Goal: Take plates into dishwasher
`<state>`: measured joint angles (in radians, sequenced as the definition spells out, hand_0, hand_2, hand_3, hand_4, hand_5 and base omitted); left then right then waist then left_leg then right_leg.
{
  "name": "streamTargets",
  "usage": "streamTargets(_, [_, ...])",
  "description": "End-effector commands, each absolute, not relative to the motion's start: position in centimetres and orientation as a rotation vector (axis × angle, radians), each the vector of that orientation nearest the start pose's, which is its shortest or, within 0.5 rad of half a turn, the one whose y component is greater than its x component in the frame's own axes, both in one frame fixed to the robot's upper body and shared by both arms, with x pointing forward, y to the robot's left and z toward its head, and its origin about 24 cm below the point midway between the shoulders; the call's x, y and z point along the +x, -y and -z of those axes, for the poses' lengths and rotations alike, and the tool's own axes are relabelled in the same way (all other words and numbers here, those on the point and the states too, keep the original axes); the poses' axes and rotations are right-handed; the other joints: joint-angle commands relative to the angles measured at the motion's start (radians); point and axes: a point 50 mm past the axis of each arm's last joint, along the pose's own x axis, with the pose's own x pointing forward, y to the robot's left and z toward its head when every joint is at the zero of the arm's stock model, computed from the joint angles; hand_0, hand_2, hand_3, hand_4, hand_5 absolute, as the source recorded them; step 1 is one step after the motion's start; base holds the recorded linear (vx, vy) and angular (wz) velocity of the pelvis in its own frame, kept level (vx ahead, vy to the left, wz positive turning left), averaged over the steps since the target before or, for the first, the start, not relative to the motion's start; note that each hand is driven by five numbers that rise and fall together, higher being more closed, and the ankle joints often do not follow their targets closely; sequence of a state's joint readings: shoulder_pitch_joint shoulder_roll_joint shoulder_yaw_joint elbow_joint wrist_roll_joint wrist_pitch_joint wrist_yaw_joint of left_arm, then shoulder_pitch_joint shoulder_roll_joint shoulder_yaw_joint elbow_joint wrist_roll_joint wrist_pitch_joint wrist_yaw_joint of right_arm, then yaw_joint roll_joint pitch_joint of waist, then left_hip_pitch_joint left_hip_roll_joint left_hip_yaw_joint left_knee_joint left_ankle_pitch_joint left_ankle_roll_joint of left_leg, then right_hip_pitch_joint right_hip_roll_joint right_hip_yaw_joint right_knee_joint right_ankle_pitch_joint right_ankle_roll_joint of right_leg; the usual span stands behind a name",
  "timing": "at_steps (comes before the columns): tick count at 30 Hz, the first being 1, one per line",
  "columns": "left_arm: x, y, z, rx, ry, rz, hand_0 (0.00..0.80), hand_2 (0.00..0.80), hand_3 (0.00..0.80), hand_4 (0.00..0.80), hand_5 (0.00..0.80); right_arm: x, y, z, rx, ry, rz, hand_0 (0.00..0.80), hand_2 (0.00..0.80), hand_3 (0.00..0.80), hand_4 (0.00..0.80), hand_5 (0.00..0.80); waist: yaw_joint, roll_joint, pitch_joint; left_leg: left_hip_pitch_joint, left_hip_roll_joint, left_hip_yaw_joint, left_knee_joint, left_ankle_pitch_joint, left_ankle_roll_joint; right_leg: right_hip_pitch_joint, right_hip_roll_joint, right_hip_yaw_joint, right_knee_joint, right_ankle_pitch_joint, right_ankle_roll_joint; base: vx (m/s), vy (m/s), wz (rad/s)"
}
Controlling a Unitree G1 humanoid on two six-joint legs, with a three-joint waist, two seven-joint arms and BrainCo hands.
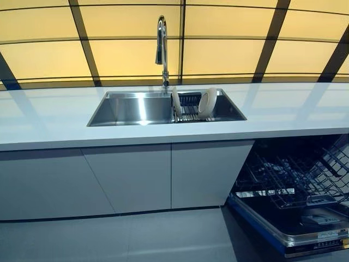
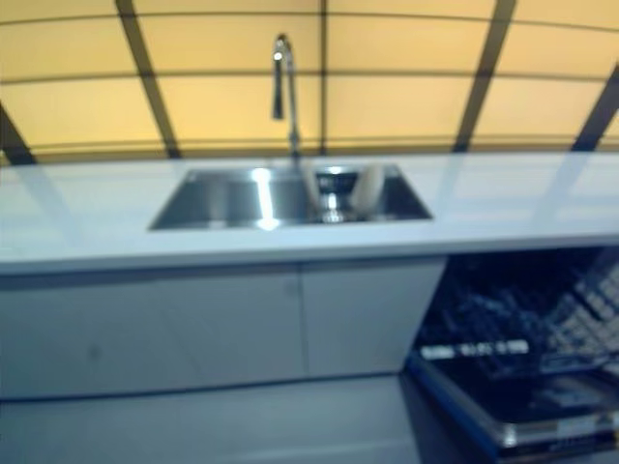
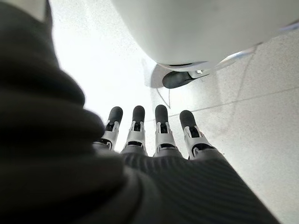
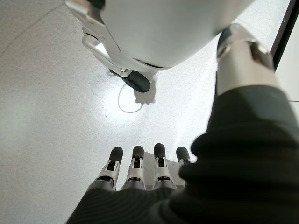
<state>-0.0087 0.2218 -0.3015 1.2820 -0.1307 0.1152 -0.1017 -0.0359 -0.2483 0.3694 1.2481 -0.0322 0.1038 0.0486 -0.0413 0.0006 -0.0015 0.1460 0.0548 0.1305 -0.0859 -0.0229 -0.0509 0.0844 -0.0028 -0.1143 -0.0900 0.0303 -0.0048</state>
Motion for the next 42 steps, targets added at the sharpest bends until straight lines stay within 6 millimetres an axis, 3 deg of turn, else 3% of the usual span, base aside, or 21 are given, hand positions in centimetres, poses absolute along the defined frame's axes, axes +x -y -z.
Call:
streamTargets(1, [7.9, -20.8, 17.1, 0.236, -1.431, 0.147, 0.000, 0.000, 0.000, 0.000, 0.000, 10.4, 21.9, 16.3, -0.523, -1.330, -0.255, 0.000, 0.000, 0.000, 0.000, 0.000, -0.031, -0.006, -0.019, -0.017, -0.049, 0.037, -0.001, -0.048, 0.067, 0.041, 0.012, -0.001, 0.016, -0.084, 0.044, -0.021, -0.005, -0.05])
streamTargets(8, [8.6, -20.7, 17.0, 0.237, -1.422, 0.154, 0.000, 0.000, 0.000, 0.000, 0.000, 11.3, 21.7, 16.1, -0.536, -1.314, -0.259, 0.000, 0.000, 0.000, 0.000, 0.000, -0.027, 0.004, -0.007, -0.010, -0.045, 0.028, -0.001, -0.046, 0.067, 0.043, 0.009, -0.004, 0.033, -0.096, 0.038, -0.009, 0.000, -0.01])
streamTargets(14, [8.4, -21.1, 16.9, 0.231, -1.431, 0.147, 0.000, 0.000, 0.000, 0.000, 0.000, 10.8, 21.7, 16.3, -0.530, -1.340, -0.244, 0.000, 0.000, 0.000, 0.000, 0.000, -0.020, 0.007, -0.014, -0.006, -0.039, 0.016, -0.001, -0.046, 0.064, 0.052, 0.005, -0.018, 0.043, -0.108, 0.036, 0.008, -0.012, 0.01])
streamTargets(20, [7.3, -21.4, 17.1, 0.132, -1.479, -0.004, 0.000, 0.000, 0.000, 0.000, 0.000, 10.7, 21.7, 16.3, -0.514, -1.347, -0.232, 0.000, 0.000, 0.000, 0.000, 0.000, -0.008, -0.001, -0.010, 0.005, -0.025, 0.008, 0.002, -0.032, 0.067, 0.043, 0.011, -0.006, 0.082, -0.134, 0.017, 0.018, -0.091, 0.01])
streamTargets(24, [6.6, -21.9, 17.1, 0.099, -1.503, -0.083, 0.000, 0.000, 0.000, 0.000, 0.000, 11.2, 21.9, 16.1, -0.508, -1.342, -0.217, 0.000, 0.000, 0.000, 0.000, 0.000, -0.002, -0.031, 0.020, -0.084, 0.001, 0.015, 0.215, -0.073, 0.058, 0.025, 0.007, 0.016, 0.138, -0.147, -0.019, -0.012, -0.156, 0.00])
streamTargets(26, [6.3, -22.0, 17.1, 0.044, -1.500, -0.130, 0.000, 0.000, 0.000, 0.000, 0.000, 11.3, 22.3, 16.0, -0.499, -1.347, -0.207, 0.000, 0.000, 0.000, 0.000, 0.000, 0.006, -0.039, 0.049, -0.213, 0.012, -0.014, 0.459, -0.052, 0.062, 0.019, 0.014, 0.025, 0.158, -0.141, -0.042, -0.029, -0.150, -0.01])
streamTargets(28, [5.9, -22.1, 17.1, 0.005, -1.514, -0.142, 0.000, 0.000, 0.000, 0.000, 0.000, 11.1, 22.8, 16.0, -0.505, -1.362, -0.197, 0.000, 0.000, 0.000, 0.000, 0.000, 0.006, -0.031, 0.078, -0.306, 0.009, -0.021, 0.538, -0.006, 0.054, 0.017, 0.029, 0.035, 0.189, -0.148, -0.055, 0.039, -0.044, -0.14])
streamTargets(30, [5.3, -22.0, 17.2, -0.006, -1.533, -0.139, 0.000, 0.000, 0.000, 0.000, 0.000, 10.5, 23.2, 16.0, -0.485, -1.378, -0.166, 0.000, 0.000, 0.000, 0.000, 0.000, 0.002, -0.017, 0.093, -0.297, -0.020, -0.016, 0.385, 0.049, 0.026, 0.030, 0.039, 0.048, 0.202, -0.156, -0.041, 0.158, 0.057, 0.00])
streamTargets(31, [5.0, -21.9, 17.3, -0.008, -1.538, -0.135, 0.000, 0.000, 0.000, 0.000, 0.000, 10.3, 23.4, 16.1, -0.476, -1.383, -0.152, 0.000, 0.000, 0.000, 0.000, 0.000, -0.002, -0.005, 0.099, -0.281, -0.028, -0.019, 0.222, 0.107, 0.005, 0.040, 0.050, 0.052, 0.206, -0.167, -0.036, 0.235, 0.101, 0.14])
streamTargets(33, [4.4, -21.6, 17.4, -0.029, -1.536, -0.157, 0.000, 0.000, 0.000, 0.000, 0.000, 10.1, 23.6, 16.1, -0.480, -1.383, -0.151, 0.000, 0.000, 0.000, 0.000, 0.000, 0.003, 0.017, 0.105, -0.281, -0.057, -0.101, -0.001, 0.179, -0.016, 0.064, 0.071, 0.076, 0.207, -0.187, -0.023, 0.268, 0.124, 0.16])
streamTargets(34, [4.2, -21.6, 17.5, -0.054, -1.533, -0.182, 0.000, 0.000, 0.000, 0.000, 0.000, 10.2, 23.6, 16.0, -0.496, -1.372, -0.162, 0.000, 0.000, 0.000, 0.000, 0.000, 0.011, 0.022, 0.103, -0.322, -0.068, -0.153, -0.001, 0.171, -0.016, 0.075, 0.077, 0.092, 0.200, -0.194, -0.021, 0.244, 0.123, 0.13])
streamTargets(35, [4.2, -21.4, 17.5, -0.073, -1.528, -0.196, 0.000, 0.000, 0.000, 0.000, 0.000, 10.5, 23.8, 15.9, -0.509, -1.361, -0.165, 0.000, 0.000, 0.000, 0.000, 0.000, 0.015, 0.027, 0.102, -0.322, -0.077, -0.158, -0.001, 0.175, -0.008, 0.087, 0.077, 0.108, 0.198, -0.208, -0.022, 0.241, 0.141, 0.04])
streamTargets(37, [4.2, -21.4, 17.5, -0.084, -1.523, -0.206, 0.000, 0.000, 0.000, 0.000, 0.000, 10.9, 24.1, 15.8, -0.510, -1.346, -0.152, 0.000, 0.000, 0.000, 0.000, 0.000, 0.014, 0.035, 0.101, -0.304, -0.073, -0.120, -0.001, 0.142, 0.015, 0.098, 0.062, 0.140, 0.216, -0.234, -0.015, 0.321, 0.168, -0.28])
streamTargets(38, [4.3, -21.8, 17.4, -0.074, -1.521, -0.207, 0.000, 0.000, 0.000, 0.000, 0.000, 11.0, 24.0, 15.8, -0.492, -1.341, -0.127, 0.000, 0.000, 0.000, 0.000, 0.000, 0.011, 0.031, 0.096, -0.302, -0.082, -0.121, 0.039, 0.121, 0.029, 0.108, 0.043, 0.147, 0.235, -0.249, -0.004, 0.399, 0.142, -0.63])
streamTargets(39, [4.5, -22.2, 17.3, -0.064, -1.511, -0.217, 0.000, 0.000, 0.000, 0.000, 0.000, 10.9, 23.9, 15.8, -0.464, -1.341, -0.117, 0.000, 0.000, 0.000, 0.000, 0.000, 0.010, 0.025, 0.092, -0.306, -0.091, -0.130, 0.080, 0.100, 0.036, 0.123, 0.029, 0.145, 0.247, -0.257, 0.004, 0.431, 0.095, -0.69])
streamTargets(42, [5.2, -23.2, 17.0, 0.030, -1.498, -0.171, 0.000, 0.000, 0.000, 0.000, 0.000, 10.6, 23.0, 16.1, -0.477, -1.321, -0.186, 0.000, 0.000, 0.000, 0.000, 0.000, 0.011, 0.003, 0.061, -0.294, -0.085, -0.093, 0.121, 0.073, 0.041, 0.146, -0.002, 0.100, 0.238, -0.245, 0.022, 0.370, 0.001, -0.29])
